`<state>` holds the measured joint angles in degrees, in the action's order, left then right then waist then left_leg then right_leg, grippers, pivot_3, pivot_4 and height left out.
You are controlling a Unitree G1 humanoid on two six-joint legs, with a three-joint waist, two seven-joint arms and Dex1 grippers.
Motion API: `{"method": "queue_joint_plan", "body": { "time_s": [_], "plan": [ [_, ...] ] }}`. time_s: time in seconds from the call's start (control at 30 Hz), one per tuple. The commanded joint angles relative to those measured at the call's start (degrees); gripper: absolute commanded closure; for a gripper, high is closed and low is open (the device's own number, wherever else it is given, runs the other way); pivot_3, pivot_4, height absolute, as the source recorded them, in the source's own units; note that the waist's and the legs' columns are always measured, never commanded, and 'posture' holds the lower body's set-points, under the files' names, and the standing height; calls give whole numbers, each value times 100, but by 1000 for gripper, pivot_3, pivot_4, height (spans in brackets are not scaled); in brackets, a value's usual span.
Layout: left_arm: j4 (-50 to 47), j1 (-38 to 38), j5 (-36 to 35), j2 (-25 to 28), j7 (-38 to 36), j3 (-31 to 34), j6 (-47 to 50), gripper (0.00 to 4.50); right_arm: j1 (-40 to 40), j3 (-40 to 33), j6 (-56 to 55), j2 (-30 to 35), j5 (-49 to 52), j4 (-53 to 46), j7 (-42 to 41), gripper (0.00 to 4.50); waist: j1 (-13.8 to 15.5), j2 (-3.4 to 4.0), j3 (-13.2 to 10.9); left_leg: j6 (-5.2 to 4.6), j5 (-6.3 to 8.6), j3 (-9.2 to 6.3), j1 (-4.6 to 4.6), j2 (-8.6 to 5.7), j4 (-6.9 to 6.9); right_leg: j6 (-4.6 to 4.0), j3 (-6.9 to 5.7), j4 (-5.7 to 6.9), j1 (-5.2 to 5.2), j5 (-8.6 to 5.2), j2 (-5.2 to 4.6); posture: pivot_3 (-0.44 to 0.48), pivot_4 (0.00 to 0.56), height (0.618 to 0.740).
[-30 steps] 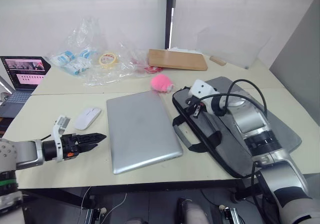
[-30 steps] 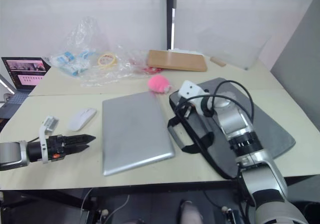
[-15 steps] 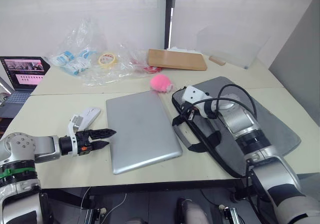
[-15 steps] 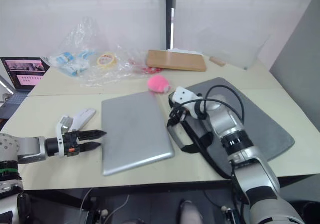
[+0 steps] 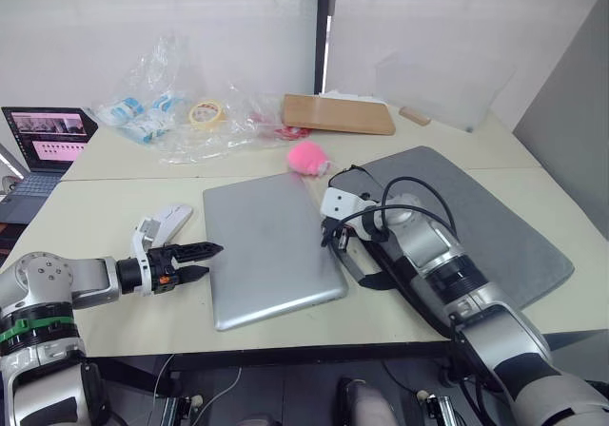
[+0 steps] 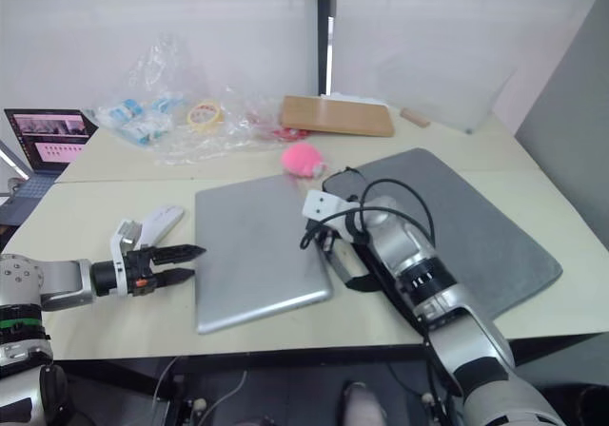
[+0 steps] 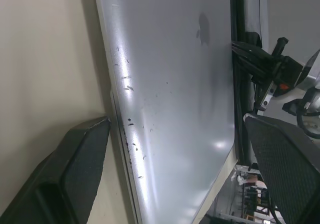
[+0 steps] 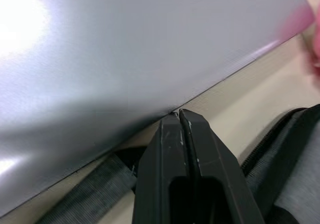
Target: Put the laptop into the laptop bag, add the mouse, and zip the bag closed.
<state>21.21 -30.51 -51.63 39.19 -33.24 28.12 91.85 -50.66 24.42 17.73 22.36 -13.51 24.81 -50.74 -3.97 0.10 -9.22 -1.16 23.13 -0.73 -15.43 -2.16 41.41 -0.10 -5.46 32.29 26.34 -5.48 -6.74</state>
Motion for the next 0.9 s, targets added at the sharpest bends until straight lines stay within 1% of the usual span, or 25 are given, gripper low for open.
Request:
{"method": "queue_joint_plan", "body": {
  "time_s": [0.03,0.17,0.3,0.37,0.5,0.6,0.7,0.9],
  "plan": [
    [-108,80,82,-80,48,59,8,0,-76,95,-123,-97,-153,76,59,4438,1,0,0,0,0,0,0,0,0,0,0,0,0,0,0,0,150,740],
    [-91,120,109,-150,71,129,-43,0,-169,156,-331,-243,-263,442,126,4438,-8,0,1,1,0,1,9,1,-2,0,2,0,-6,0,1,0,150,740],
    [-27,47,125,-234,80,144,-28,0,-255,56,-538,-456,-126,569,46,4438,-9,-1,2,7,0,3,17,5,-1,-1,8,3,-12,1,5,0,150,740],
    [-6,5,142,-280,76,141,-5,0,-264,10,-594,-544,-70,589,7,4438,-9,-1,2,11,-1,4,19,8,-2,-2,11,5,-12,1,9,0,150,740],
    [16,-17,175,-347,-13,39,-70,0,-160,-67,-627,-768,132,305,-158,4438,-13,0,2,15,-1,5,21,13,-3,-7,13,7,-11,0,14,0,150,740],
    [3,-118,10,-373,-141,56,31,0,-95,-96,-642,-809,150,212,-244,4438,-11,0,2,17,-1,5,21,15,-3,-9,13,8,-11,0,17,0,150,740],
    [-100,-92,-224,-318,-308,-121,65,0,-39,-129,-653,-809,148,164,-297,4438,-12,0,2,17,0,4,18,16,-3,-10,12,7,-8,0,18,0,150,740],
    [-77,-85,-354,-210,-429,-234,65,0,18,-214,-629,-741,90,227,-259,4438,-35,0,1,18,0,3,15,16,-17,-12,9,-5,-2,-2,22,0,150,740]
  ]
}}
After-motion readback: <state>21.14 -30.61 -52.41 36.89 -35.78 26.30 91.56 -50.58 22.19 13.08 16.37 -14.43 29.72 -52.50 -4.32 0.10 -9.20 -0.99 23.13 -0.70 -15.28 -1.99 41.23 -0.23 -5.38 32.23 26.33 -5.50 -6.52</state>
